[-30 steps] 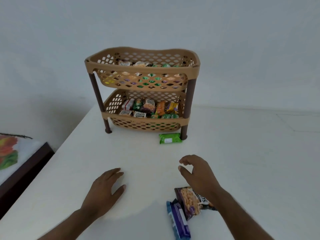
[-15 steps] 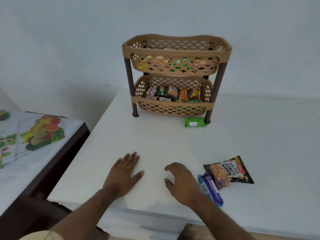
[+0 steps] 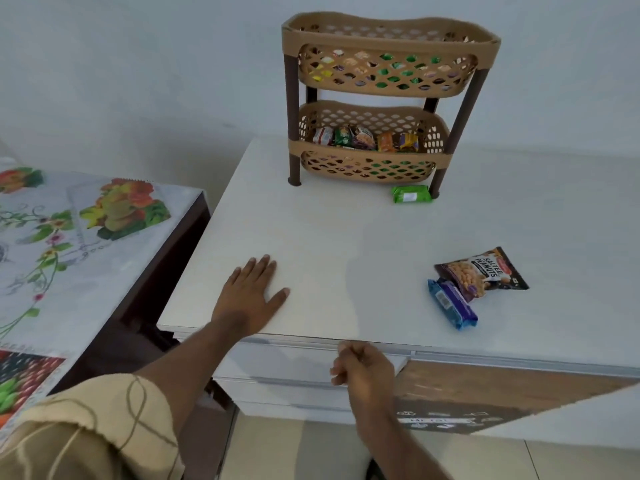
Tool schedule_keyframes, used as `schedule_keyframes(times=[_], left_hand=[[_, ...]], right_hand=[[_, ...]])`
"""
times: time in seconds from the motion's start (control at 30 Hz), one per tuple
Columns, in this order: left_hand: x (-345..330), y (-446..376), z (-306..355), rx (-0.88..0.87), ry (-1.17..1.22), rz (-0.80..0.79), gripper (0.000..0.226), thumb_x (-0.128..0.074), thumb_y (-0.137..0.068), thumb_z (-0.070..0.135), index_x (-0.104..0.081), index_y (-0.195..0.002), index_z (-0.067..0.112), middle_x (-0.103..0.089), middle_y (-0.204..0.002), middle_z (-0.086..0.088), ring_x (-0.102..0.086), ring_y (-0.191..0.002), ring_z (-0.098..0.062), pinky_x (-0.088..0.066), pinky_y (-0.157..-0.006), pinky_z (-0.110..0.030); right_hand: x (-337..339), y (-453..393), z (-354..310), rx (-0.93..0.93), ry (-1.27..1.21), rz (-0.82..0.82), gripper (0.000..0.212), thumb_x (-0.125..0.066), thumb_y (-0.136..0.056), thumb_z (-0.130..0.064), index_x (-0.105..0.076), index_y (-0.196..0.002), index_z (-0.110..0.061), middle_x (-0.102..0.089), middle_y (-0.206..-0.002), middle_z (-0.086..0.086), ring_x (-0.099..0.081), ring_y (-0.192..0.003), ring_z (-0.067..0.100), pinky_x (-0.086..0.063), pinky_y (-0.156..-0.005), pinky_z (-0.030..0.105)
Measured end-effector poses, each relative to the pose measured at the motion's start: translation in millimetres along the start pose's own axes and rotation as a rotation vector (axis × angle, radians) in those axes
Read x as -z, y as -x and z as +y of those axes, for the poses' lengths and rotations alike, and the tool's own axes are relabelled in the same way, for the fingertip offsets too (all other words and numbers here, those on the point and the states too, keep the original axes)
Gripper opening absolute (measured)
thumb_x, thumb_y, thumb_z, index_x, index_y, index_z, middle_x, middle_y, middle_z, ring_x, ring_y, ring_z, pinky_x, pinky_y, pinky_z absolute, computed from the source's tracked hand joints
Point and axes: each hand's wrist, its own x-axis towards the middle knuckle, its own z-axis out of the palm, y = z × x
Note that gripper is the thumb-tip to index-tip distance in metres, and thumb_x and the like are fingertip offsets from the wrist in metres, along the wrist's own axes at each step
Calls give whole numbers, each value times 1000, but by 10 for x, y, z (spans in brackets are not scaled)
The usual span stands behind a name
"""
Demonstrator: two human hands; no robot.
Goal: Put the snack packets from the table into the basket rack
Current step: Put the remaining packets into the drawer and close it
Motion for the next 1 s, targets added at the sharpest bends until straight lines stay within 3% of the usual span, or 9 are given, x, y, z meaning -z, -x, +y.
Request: schedule_keyframes(times=[0.07, 0.13, 0.23, 0.37, 0.5, 0.63, 1.0], left_hand=[[3, 20, 2, -5, -2, 12, 80, -16, -92, 70, -11, -158, 26, -3, -165, 9, -1, -152, -12, -1, -123, -33], [0, 30, 11, -5, -1, 35, 78, -18, -93, 69, -14, -157, 26, -6, -165, 9, -3, -152, -12, -2, -123, -34], [5, 31, 16, -5, 6, 68, 76, -21, -93, 69, -19, -157, 26, -11, -165, 10, -7, -152, -13, -6, -123, -35], [-11, 28, 8, -2, 22, 95, 76, -23, -92, 69, -25, -155, 27, -16, -164, 10, -10, -151, -12, -7, -122, -35], [-22, 23, -5, -3, 33, 98, 75, -26, -93, 69, -26, -154, 27, -17, -164, 10, -11, -151, -12, -9, -122, -36], [-10, 22, -5, -2, 35, 95, 76, -28, -91, 70, -29, -153, 26, -20, -163, 9, -14, -151, -14, -10, -121, -37], [25, 30, -1, -2, 52, 89, 72, -32, -93, 67, -32, -152, 25, -23, -163, 7, -16, -150, -16, -12, -122, -39]], right_hand=[[-85, 42, 72, -265, -283, 2, 10, -63, -89, 3, -67, -81, 0, -62, -66, 17, -60, -60, 27, -54, -56, 33], [-153, 6, 117, -460, -552, -4, 6, -63, -92, -3, -66, -89, 1, -64, -80, 19, -64, -78, 30, -55, -78, 38], [-240, -41, 202, -470, -738, -25, 4, -60, -93, -5, -63, -95, -3, -67, -96, 16, -65, -98, 28, -46, -102, 41], [-288, -68, 282, -430, -902, -48, 9, -59, -91, -1, -60, -90, -10, -69, -92, 9, -67, -92, 23, -57, -89, 37], [-299, -93, 301, -419, -945, -43, 13, -59, -93, -2, -59, -83, -10, -66, -88, 8, -66, -89, 21, -57, -85, 37], [-280, -96, 270, -404, -834, -49, 11, -60, -93, -7, -58, -83, -10, -63, -84, 7, -64, -85, 20, -59, -85, 34], [-348, 40, 260, -407, -575, 195, 26, -71, -88, -23, -52, -93, -7, -57, -77, 10, -61, -69, 19, -54, -66, 29]])
